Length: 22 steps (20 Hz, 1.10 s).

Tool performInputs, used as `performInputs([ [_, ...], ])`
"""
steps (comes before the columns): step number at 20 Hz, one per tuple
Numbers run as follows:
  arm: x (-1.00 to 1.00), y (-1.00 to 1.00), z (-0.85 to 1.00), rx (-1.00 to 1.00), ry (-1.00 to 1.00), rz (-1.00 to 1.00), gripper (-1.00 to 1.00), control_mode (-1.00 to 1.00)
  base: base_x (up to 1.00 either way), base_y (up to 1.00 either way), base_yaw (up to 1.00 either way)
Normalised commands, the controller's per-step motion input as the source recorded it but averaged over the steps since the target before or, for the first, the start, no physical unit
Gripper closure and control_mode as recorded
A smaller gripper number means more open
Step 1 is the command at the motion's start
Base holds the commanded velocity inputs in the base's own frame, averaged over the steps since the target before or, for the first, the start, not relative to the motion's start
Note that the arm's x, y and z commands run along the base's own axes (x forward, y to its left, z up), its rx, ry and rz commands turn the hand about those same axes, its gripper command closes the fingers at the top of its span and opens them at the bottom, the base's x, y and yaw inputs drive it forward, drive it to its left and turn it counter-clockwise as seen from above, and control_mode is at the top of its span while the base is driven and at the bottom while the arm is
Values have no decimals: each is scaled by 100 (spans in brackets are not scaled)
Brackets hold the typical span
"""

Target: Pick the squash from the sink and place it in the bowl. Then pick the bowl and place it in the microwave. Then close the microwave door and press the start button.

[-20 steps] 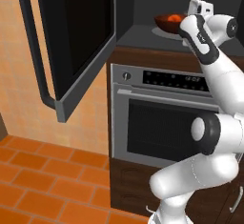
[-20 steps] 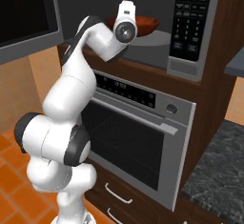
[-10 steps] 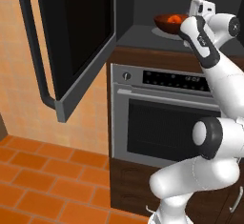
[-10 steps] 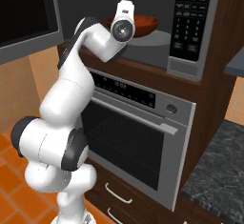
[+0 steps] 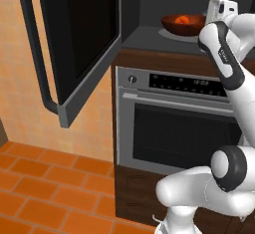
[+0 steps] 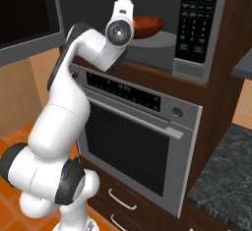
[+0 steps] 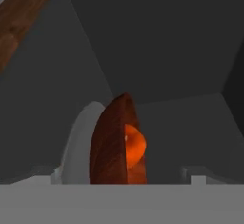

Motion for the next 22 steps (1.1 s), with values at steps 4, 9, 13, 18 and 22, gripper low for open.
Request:
performInputs([
  [4,-100,11,45,0,0,0,-100,-100,0,0,0],
  [9,-100,19,7,2,-2,0,-100,-100,0,0,0],
  [13,-100,34,12,4,-9,0,-100,-100,0,0,0],
  [18,-100,39,0,8,-7,0,-100,-100,0,0,0],
  [22,-100,47,5,11,-1,0,-100,-100,0,0,0],
])
